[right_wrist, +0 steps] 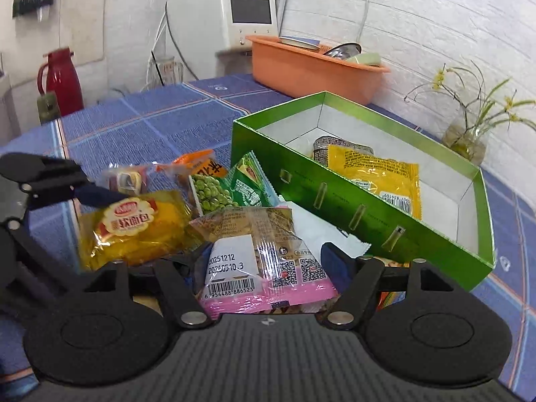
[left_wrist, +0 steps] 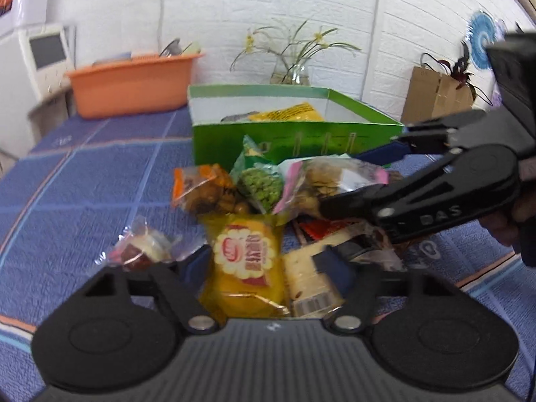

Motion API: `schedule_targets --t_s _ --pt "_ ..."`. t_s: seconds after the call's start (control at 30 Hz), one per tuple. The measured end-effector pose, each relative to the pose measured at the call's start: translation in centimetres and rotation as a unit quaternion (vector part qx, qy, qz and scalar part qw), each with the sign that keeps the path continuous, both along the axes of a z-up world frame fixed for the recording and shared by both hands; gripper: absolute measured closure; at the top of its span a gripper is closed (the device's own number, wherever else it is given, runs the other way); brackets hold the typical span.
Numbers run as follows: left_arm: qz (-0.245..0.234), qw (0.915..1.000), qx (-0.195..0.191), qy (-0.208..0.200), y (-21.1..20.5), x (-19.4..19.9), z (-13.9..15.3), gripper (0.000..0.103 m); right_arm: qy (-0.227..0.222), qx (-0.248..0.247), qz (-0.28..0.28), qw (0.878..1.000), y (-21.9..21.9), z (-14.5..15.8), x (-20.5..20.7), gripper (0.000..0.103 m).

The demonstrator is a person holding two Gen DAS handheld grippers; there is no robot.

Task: Organize snacks
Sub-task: 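Grasp the yellow bread packet with the left gripper while the right grasps the pink-labelled bag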

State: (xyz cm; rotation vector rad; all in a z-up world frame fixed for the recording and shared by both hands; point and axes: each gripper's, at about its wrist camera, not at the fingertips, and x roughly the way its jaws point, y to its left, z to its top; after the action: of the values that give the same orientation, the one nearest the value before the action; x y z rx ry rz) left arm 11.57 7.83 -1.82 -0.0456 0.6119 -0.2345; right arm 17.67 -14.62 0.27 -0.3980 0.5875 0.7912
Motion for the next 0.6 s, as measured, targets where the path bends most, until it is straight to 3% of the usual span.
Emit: schedule_targets --t_s 0.03,0.07,0.17,0.3,0.6 --pt "0.004 0.9998 -0.01 0.015 0.7 0.2 -0.2 0.068 0.0 0.005 -0.003 1.0 -0.2 0.0 -0.2 0.0" --pt "0.009 0.9992 -0.029 0.027 1.6 0.3 -0.5 0.061 0.0 0.009 -0.008 1.0 -0.3 0.0 -0.5 0.0" --pt "0.02 0.9967 -0.07 0.036 3.6 -0.1 -0.8 0.06 0.006 0.035 -0.029 0.999 -1.2 0.2 -0.8 0.0" --pt "0.037 0.9972 -0.053 0.037 3.7 -0.7 -0.7 0.061 0.028 0.078 -0.055 0.995 -2.2 0.4 -1.0 0.0" --pt "0.031 0.9989 -0.034 0.005 3.4 -2.0 1.8 0.061 0.005 0.113 -0.061 0.992 -3.0 1.5 -3.7 0.0"
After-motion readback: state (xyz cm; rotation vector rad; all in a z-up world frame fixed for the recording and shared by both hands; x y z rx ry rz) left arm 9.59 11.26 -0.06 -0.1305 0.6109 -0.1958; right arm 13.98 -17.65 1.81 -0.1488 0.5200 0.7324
